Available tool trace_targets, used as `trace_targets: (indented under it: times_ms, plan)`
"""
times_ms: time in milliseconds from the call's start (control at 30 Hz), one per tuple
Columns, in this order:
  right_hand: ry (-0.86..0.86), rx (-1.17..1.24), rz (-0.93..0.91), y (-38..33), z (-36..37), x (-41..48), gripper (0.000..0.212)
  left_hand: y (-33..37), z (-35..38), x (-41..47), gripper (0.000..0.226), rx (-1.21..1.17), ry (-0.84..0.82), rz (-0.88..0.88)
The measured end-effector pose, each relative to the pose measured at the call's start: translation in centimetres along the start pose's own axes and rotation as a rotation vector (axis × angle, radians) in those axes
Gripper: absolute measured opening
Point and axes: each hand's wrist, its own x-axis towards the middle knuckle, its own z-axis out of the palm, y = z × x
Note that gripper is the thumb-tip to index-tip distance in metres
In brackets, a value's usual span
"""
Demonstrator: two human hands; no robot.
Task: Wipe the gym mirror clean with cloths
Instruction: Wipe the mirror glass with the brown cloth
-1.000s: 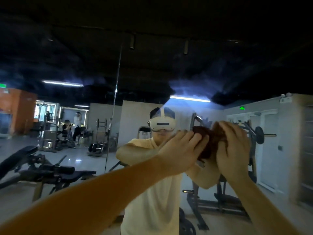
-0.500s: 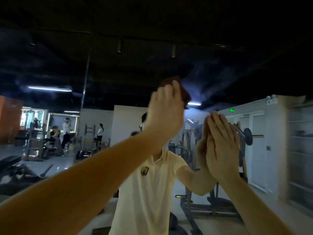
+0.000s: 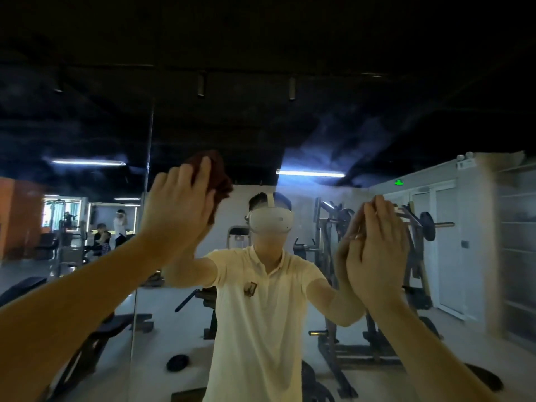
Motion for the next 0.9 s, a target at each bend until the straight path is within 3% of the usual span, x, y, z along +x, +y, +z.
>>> trace_targets:
  times_ms: [167, 300, 400, 467, 533, 767, 900]
  plan:
    - [0.005, -0.030, -0.138, 1.4, 0.9, -1.0, 0.059, 8.3, 0.6, 1.8, 0.058, -0.135, -0.015, -0.118]
    - [0.013, 0.077, -0.237, 3.4, 0.7, -0.8, 0.054, 19.0, 0.5, 4.3, 0.067, -0.222, 0.043, 0.019]
    - [-0.013, 0.097, -0.211, 3.4, -0.9, -0.6, 0.058, 23.6, -0.2, 3.8, 0.067, -0.216, -0.047, 0.254]
    - [-0.009, 0.067, -0.169, 3.1, -1.1, -1.3, 0.058, 22.8, -0.1, 2.9, 0.068, -0.199, -0.072, 0.377]
    - [-0.020, 0.033, -0.132, 2.3, -1.0, -2.1, 0.060, 19.0, 0.2, 1.2, 0.070, -0.197, -0.040, 0.393]
    - [-0.076, -0.034, -0.019, -1.6, 0.3, -4.0, 0.061, 0.1, 0.5, -7.2, 0.056, -0.105, -0.038, -0.077]
    - [-0.111, -0.085, -0.075, -1.7, 1.3, -6.0, 0.061, 1.9, 1.0, -8.9, 0.061, -0.154, -0.066, -0.304]
